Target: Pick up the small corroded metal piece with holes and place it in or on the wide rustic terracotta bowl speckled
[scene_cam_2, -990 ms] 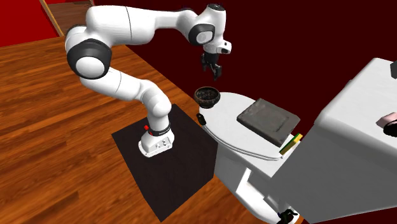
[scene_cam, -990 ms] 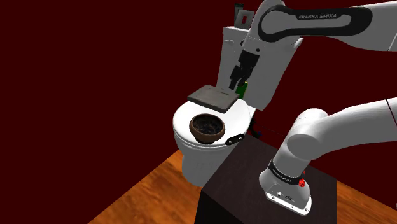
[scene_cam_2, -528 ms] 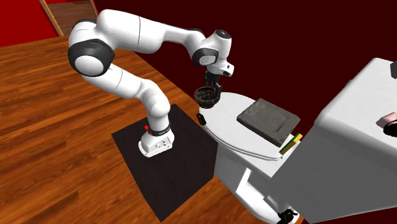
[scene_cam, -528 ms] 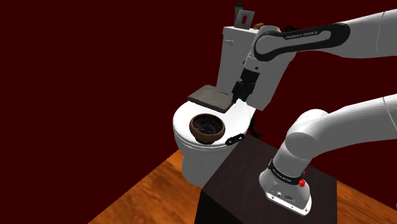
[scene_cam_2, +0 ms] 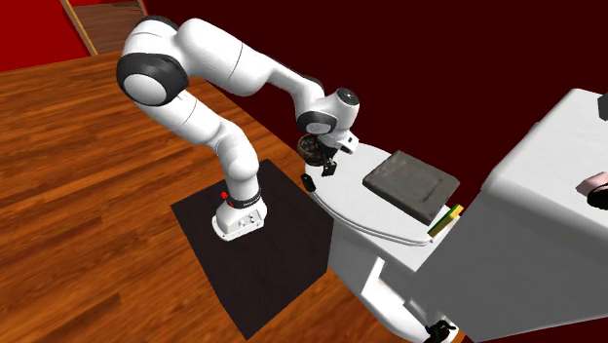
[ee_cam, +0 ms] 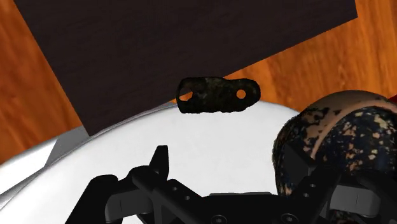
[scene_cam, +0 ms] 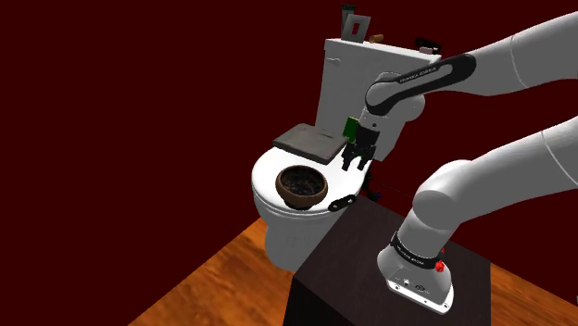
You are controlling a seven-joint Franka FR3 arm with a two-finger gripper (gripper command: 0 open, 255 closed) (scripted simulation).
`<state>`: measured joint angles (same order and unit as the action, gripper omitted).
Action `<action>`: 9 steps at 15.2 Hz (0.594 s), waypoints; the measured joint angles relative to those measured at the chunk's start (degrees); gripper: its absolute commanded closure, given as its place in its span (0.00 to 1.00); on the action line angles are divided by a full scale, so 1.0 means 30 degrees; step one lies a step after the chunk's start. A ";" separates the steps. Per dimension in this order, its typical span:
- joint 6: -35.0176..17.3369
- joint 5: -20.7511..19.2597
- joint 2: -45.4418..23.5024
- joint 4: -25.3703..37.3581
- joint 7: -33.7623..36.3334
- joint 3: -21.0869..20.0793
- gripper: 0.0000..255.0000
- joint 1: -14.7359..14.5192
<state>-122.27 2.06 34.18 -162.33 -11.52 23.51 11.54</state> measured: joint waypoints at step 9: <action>-0.4185 0.0961 -0.3938 -0.1886 -0.1793 0.2436 0.00 0.0120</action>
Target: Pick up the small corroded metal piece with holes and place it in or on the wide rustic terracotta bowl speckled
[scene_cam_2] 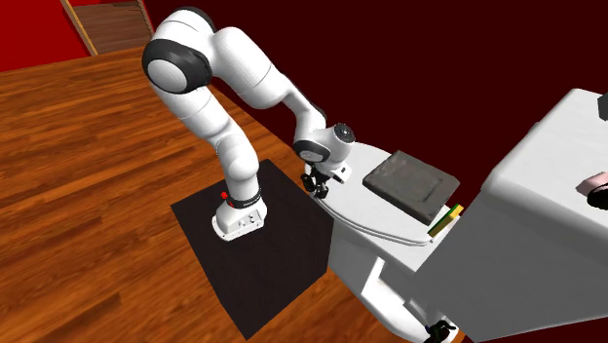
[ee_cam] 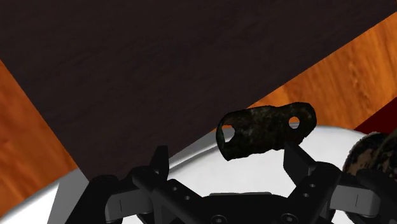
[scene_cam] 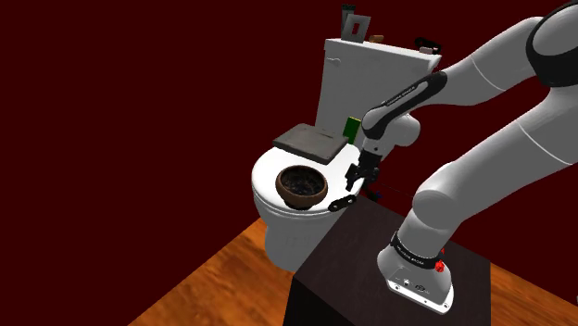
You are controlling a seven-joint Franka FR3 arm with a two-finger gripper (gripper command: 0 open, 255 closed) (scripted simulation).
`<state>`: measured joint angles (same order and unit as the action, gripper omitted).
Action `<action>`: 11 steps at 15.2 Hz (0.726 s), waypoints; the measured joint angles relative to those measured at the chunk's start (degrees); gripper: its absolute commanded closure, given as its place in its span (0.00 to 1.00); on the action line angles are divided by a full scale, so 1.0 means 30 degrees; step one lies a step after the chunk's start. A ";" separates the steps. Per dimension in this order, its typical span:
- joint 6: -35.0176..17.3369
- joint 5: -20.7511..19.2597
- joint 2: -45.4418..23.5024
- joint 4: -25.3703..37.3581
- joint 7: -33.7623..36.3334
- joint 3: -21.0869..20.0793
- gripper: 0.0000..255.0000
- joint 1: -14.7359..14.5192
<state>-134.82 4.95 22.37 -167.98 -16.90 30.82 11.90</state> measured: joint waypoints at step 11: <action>-0.1753 0.1126 -0.1328 -0.0491 -0.0733 0.0384 0.00 -0.0932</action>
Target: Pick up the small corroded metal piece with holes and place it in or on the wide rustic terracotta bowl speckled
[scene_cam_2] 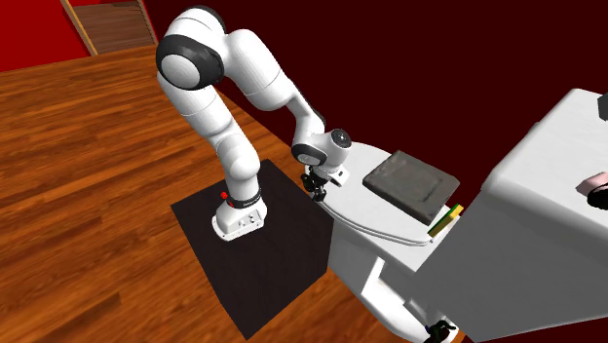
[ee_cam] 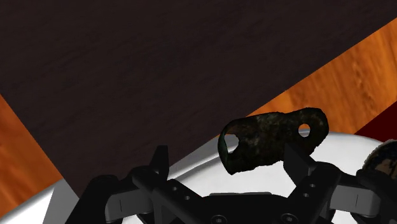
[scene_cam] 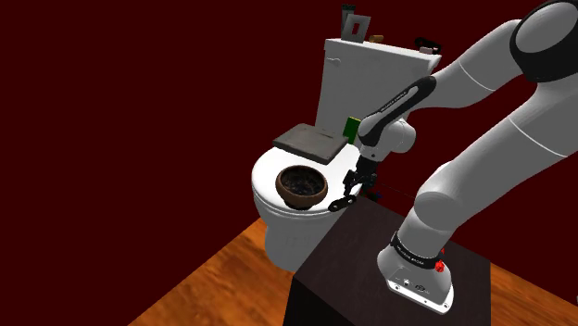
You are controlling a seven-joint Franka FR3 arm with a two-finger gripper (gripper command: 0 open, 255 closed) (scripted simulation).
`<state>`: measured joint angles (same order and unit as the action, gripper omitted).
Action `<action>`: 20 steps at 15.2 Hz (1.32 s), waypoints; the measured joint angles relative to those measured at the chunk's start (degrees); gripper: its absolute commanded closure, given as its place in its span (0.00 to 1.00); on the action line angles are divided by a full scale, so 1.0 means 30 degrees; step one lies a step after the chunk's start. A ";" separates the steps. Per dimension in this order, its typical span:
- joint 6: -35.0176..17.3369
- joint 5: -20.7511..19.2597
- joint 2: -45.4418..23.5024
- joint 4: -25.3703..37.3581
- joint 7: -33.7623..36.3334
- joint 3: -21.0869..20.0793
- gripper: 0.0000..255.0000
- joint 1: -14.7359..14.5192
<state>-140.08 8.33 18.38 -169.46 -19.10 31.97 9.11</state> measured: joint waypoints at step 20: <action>0.3075 -0.1682 0.2982 0.0343 0.1805 -0.1118 1.00 0.1427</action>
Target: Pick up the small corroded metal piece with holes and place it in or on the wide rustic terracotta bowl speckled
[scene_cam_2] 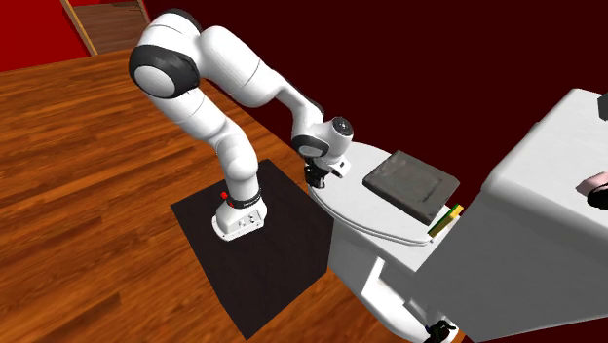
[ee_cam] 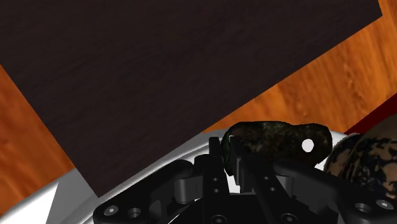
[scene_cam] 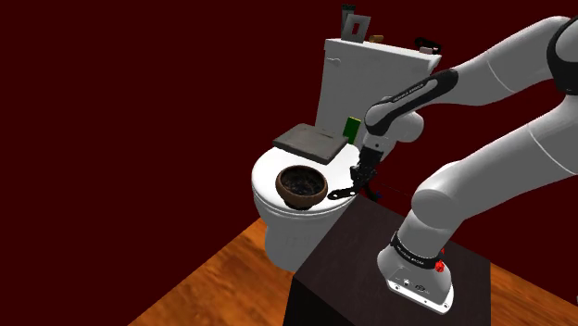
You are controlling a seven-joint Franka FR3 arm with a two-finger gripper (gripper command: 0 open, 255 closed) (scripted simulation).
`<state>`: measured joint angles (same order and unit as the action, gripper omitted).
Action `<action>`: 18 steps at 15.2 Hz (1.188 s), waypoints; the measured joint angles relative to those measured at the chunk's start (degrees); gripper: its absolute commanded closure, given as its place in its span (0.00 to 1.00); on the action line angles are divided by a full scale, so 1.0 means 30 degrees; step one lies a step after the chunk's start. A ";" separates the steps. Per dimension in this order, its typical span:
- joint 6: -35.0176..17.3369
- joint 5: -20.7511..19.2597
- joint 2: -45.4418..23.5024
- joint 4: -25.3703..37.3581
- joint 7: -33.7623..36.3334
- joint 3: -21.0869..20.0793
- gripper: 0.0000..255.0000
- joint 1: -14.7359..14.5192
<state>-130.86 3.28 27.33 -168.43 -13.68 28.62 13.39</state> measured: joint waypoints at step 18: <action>0.6442 -0.0746 0.4486 0.2200 0.2124 -0.1685 1.00 0.1104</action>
<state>-111.53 1.04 40.79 -161.83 -7.31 23.57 16.70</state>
